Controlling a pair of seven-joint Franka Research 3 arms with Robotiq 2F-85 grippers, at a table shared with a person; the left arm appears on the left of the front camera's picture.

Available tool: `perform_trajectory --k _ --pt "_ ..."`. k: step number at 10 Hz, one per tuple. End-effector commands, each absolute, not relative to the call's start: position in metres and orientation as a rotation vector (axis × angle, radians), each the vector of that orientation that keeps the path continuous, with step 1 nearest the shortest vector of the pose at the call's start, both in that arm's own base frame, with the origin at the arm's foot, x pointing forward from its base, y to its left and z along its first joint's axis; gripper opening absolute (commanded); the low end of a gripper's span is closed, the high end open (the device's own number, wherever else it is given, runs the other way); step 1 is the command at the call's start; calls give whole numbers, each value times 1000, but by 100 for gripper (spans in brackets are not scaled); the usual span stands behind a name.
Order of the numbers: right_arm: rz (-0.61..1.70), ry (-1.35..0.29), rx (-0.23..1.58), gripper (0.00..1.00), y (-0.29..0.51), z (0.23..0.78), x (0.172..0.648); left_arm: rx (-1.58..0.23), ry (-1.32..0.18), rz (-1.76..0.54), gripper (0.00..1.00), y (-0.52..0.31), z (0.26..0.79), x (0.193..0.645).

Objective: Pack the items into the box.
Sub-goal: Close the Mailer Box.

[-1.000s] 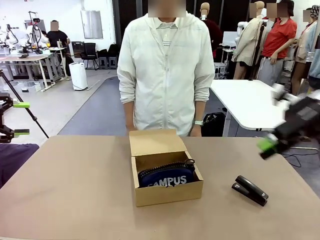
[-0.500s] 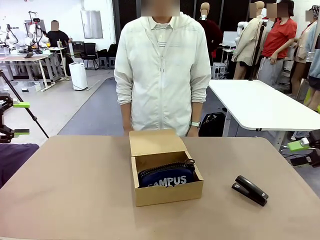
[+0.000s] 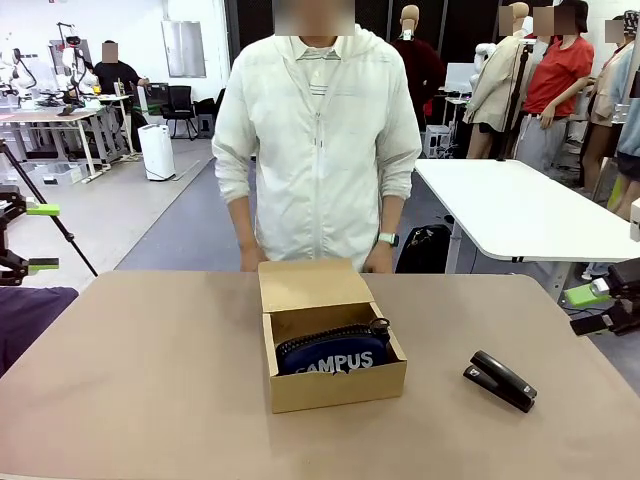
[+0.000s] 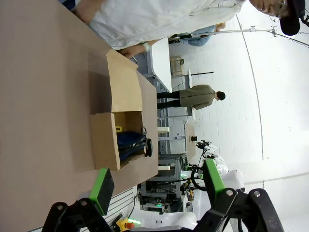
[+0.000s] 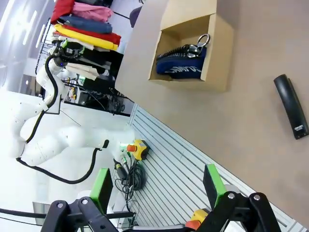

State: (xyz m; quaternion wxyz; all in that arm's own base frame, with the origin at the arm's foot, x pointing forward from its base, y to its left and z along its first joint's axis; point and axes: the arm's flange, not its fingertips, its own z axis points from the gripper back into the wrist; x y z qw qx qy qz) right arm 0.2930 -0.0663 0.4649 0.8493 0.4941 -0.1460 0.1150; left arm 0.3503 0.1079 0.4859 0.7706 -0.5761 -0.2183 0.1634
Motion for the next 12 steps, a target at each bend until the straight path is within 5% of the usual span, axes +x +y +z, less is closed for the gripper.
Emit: perform_trajectory --k 1,12 --pt "253 -315 1049 100 -65 466 290 -1254 -462 349 97 109 488 349" --pt "253 -315 1049 100 -65 466 290 -1254 -462 349 97 109 488 349"
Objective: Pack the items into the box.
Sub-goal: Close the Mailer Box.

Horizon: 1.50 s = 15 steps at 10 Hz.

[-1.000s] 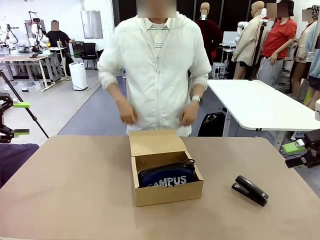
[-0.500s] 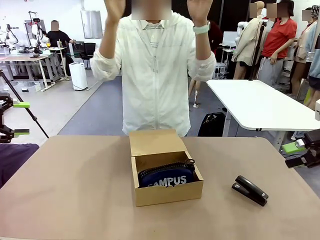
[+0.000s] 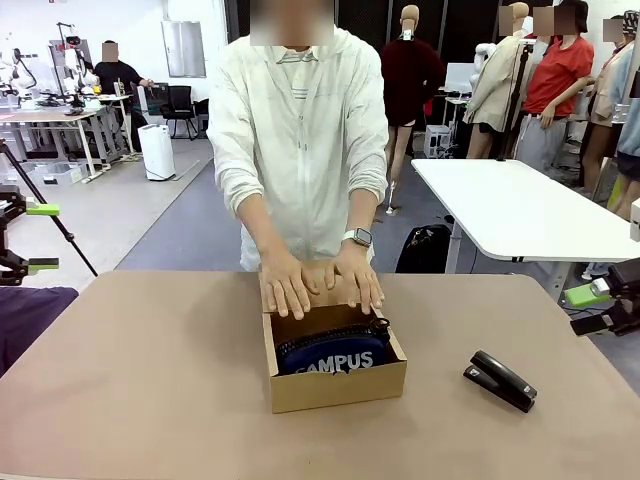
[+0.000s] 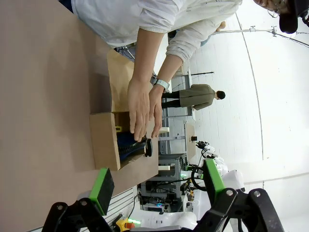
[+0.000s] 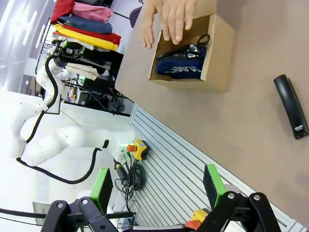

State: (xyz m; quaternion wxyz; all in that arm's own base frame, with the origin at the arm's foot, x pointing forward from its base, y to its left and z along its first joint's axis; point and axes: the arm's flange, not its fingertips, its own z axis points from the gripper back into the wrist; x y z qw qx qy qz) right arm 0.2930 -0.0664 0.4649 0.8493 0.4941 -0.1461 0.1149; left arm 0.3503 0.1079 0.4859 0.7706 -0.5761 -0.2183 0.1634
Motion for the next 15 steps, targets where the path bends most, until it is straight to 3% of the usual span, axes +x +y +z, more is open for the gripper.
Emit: perform_trajectory --k 1,4,7,8,10,12,13,15 --pt "253 -315 1049 100 -65 466 290 -1254 -462 349 97 109 488 349" --pt "242 -308 1041 100 -66 465 293 -1249 -473 354 97 108 486 350" --pt "233 -206 841 100 -11 467 404 -1005 -277 399 97 -9 458 435" --pt "212 -226 793 100 9 455 439 -1014 -226 379 97 -31 443 454" --pt "216 -262 780 100 34 426 492 -1042 -274 456 97 -57 402 487" --pt "245 -323 842 100 55 410 513 -1009 -269 440 97 -75 371 497" --pt "260 -205 860 100 36 418 494 -1003 -230 447 97 -75 391 480" --pt "220 -268 789 100 53 406 510 -1003 -230 447 97 -75 391 480"
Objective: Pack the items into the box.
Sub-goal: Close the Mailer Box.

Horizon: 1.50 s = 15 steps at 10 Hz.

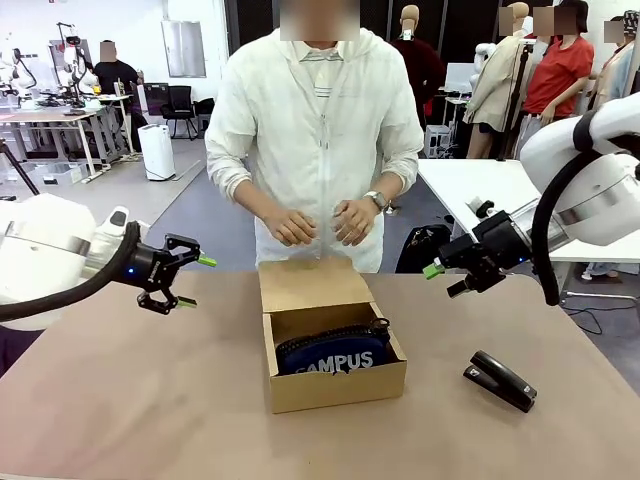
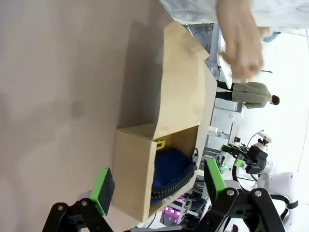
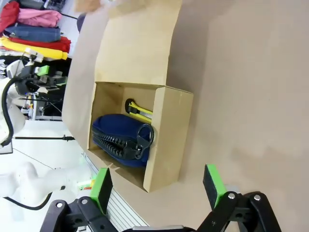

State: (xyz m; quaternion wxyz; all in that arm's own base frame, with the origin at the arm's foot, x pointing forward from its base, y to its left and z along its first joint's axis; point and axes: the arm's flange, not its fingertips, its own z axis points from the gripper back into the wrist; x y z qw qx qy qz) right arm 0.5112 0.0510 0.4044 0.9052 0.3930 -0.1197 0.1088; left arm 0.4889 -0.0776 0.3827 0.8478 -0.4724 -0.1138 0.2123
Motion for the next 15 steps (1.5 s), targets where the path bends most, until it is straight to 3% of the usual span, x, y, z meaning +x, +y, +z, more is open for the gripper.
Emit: perform_trajectory --k 1,2,5,7,10,15 --pt "220 -268 789 100 53 406 510 -1003 -230 447 97 -75 391 480" --pt "225 -247 812 100 51 404 511 -996 -240 448 97 -78 383 489" --pt "303 -172 901 100 70 385 606 -1060 -35 352 97 -118 339 564" --pt "354 -79 963 100 95 355 658 -1098 -72 491 97 -141 305 596" --pt "374 -155 1038 100 128 330 709 -1100 -165 544 97 -152 279 613" --pt "357 -28 1206 100 159 287 753 -1394 -138 341 97 -154 268 613"
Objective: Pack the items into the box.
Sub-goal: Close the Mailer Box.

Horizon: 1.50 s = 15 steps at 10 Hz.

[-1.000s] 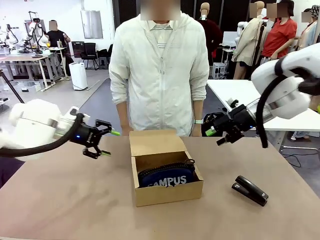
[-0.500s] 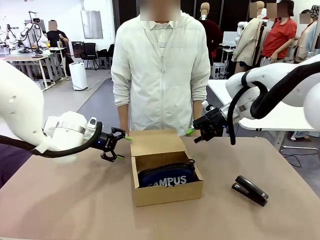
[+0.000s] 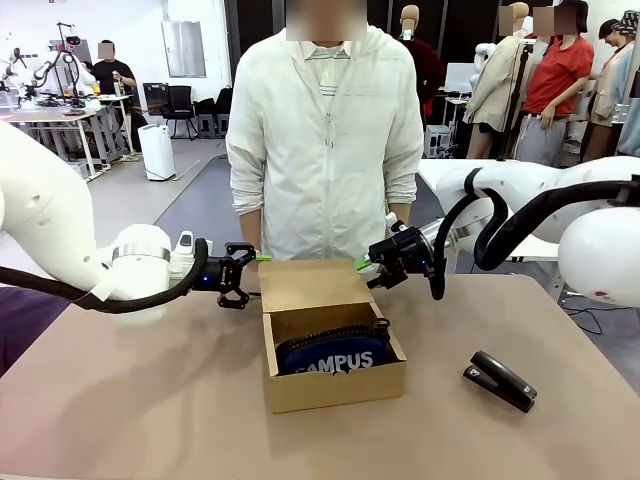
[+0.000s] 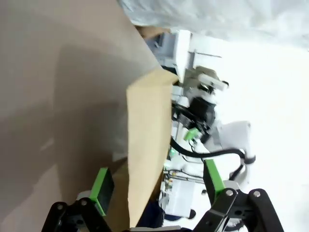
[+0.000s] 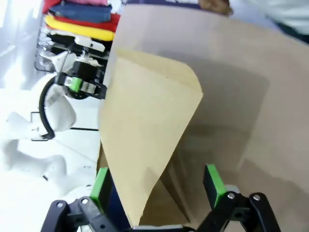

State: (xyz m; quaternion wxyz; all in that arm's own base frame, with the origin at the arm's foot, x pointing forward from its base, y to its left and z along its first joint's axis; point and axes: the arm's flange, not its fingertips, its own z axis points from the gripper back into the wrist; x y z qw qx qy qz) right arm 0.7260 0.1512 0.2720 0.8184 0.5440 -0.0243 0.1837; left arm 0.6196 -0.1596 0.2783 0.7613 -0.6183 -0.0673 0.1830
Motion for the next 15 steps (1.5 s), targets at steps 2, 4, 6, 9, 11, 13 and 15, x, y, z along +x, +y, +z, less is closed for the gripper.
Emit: perform_trajectory --k 2,4,6,9,11,13,15 --pt "359 58 1253 100 173 292 750 -1430 -75 250 97 -160 269 611" --pt "371 108 1263 100 178 298 743 -1424 -63 233 97 -165 267 610" --pt "391 126 1232 100 178 300 737 -1429 -53 227 97 -167 266 611" --pt "448 139 1230 100 179 302 728 -1434 -61 213 97 -173 264 611" --pt "483 158 1227 82 178 302 724 -1416 -61 219 78 -179 263 612" --pt "475 149 1237 62 177 302 724 -1407 -75 192 53 -182 262 611" --pt "473 154 1234 62 177 304 722 -1415 -92 191 53 -179 263 610"
